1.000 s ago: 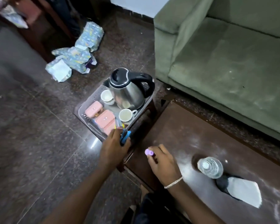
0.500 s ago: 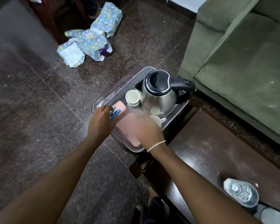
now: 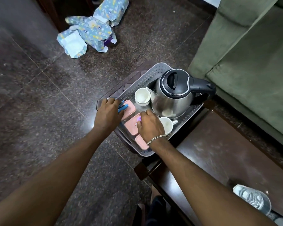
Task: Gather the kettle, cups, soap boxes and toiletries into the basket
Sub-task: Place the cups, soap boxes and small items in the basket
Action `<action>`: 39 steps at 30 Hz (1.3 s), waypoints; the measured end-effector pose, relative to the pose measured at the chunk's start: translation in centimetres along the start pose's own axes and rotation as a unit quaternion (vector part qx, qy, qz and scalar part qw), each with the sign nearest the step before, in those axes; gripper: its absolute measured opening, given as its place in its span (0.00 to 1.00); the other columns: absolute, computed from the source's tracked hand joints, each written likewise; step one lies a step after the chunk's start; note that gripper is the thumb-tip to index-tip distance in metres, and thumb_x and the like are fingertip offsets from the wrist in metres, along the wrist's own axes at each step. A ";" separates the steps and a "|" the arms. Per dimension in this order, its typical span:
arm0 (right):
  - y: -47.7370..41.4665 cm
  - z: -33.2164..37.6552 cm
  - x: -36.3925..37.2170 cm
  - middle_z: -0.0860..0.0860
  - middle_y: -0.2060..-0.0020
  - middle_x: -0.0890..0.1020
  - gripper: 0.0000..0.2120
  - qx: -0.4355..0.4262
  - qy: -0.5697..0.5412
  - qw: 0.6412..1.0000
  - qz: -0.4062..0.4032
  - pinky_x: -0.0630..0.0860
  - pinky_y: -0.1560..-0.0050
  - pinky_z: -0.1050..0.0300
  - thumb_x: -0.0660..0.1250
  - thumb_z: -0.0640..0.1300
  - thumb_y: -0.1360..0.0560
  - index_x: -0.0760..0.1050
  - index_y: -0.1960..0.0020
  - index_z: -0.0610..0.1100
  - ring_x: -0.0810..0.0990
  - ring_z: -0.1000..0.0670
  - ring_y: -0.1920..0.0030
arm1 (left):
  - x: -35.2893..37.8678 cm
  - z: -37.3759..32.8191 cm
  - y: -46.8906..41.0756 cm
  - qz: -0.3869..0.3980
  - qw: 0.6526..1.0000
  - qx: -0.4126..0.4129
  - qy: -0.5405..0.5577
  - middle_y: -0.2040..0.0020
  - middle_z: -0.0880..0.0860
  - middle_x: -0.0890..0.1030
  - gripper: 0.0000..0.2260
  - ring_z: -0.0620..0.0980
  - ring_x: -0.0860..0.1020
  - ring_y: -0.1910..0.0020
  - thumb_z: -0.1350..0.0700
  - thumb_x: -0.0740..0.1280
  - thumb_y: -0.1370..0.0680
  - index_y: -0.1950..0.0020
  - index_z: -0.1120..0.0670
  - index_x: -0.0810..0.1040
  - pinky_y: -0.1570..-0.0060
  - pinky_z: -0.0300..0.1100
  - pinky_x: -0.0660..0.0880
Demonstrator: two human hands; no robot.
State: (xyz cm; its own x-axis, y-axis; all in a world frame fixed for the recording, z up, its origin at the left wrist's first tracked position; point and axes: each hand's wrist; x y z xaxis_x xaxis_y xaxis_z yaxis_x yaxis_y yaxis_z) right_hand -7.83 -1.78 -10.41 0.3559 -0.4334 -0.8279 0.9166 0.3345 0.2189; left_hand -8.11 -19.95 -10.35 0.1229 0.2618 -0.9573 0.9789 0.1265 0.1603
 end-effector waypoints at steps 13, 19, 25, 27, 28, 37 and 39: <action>2.7 -1.0 -1.5 0.40 0.44 0.77 0.17 0.000 -0.041 0.998 -0.056 0.74 0.47 0.47 0.71 0.42 0.27 0.75 0.40 0.39 0.78 0.38 0.46 | -0.5 -0.6 1.7 -0.016 0.999 0.016 0.030 0.41 0.61 0.79 0.19 0.65 0.76 0.41 0.54 0.77 0.25 0.38 0.61 0.79 0.43 0.57 0.74; 8.0 -3.6 -2.5 0.40 0.46 0.78 0.18 0.019 -0.076 0.994 -0.072 0.76 0.48 0.46 0.71 0.42 0.27 0.76 0.39 0.39 0.79 0.37 0.48 | -0.6 -4.5 5.3 -0.013 0.995 0.080 0.058 0.40 0.61 0.81 0.22 0.64 0.80 0.44 0.53 0.77 0.25 0.35 0.60 0.79 0.46 0.54 0.78; 16.2 -8.6 -2.9 0.45 0.45 0.77 0.19 0.070 -0.096 0.988 -0.095 0.78 0.50 0.51 0.72 0.45 0.26 0.76 0.37 0.42 0.80 0.42 0.49 | 1.3 -11.8 11.2 0.040 0.978 0.184 0.094 0.46 0.57 0.82 0.21 0.58 0.82 0.52 0.52 0.79 0.26 0.38 0.58 0.80 0.54 0.47 0.79; 19.3 -10.9 -2.9 0.46 0.44 0.77 0.19 0.097 -0.092 0.987 -0.086 0.77 0.48 0.50 0.70 0.46 0.25 0.76 0.36 0.43 0.80 0.42 0.46 | 2.5 -14.4 13.1 0.067 0.969 0.218 0.091 0.45 0.55 0.82 0.22 0.56 0.82 0.50 0.50 0.79 0.27 0.37 0.57 0.80 0.53 0.45 0.78; 20.9 -12.1 -2.9 0.46 0.43 0.77 0.19 0.112 -0.086 0.987 -0.082 0.77 0.47 0.50 0.70 0.47 0.25 0.76 0.36 0.43 0.80 0.42 0.46 | 3.3 -15.7 13.9 0.083 0.964 0.234 0.091 0.45 0.55 0.82 0.23 0.56 0.82 0.49 0.49 0.78 0.26 0.35 0.57 0.80 0.52 0.45 0.78; 36.0 -22.7 -2.8 0.45 0.36 0.75 0.22 0.235 -0.098 0.965 -0.056 0.74 0.38 0.51 0.67 0.50 0.22 0.74 0.31 0.44 0.76 0.45 0.36 | 12.4 -27.3 22.8 0.212 0.922 0.315 0.073 0.37 0.51 0.77 0.26 0.55 0.83 0.48 0.43 0.71 0.22 0.27 0.54 0.74 0.49 0.48 0.79; 39.3 -24.8 -2.7 0.45 0.38 0.77 0.21 0.259 -0.093 0.959 -0.061 0.76 0.40 0.51 0.69 0.49 0.24 0.75 0.33 0.43 0.77 0.44 0.39 | 14.7 -29.6 24.9 0.243 0.910 0.328 0.068 0.35 0.51 0.76 0.27 0.55 0.82 0.45 0.43 0.70 0.21 0.26 0.54 0.73 0.46 0.49 0.79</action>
State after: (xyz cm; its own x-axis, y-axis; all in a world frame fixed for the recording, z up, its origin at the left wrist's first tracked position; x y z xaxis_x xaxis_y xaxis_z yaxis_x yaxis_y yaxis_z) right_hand 22.72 33.32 -12.41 0.2225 -0.6012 -0.7675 0.9040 -0.1677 0.3934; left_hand 13.22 15.37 -13.29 0.5898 0.2567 -0.7657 0.7067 -0.6229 0.3355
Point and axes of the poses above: each hand's wrist, its own y-axis away from the middle knuckle, its own x-axis out of the palm, z = x × y
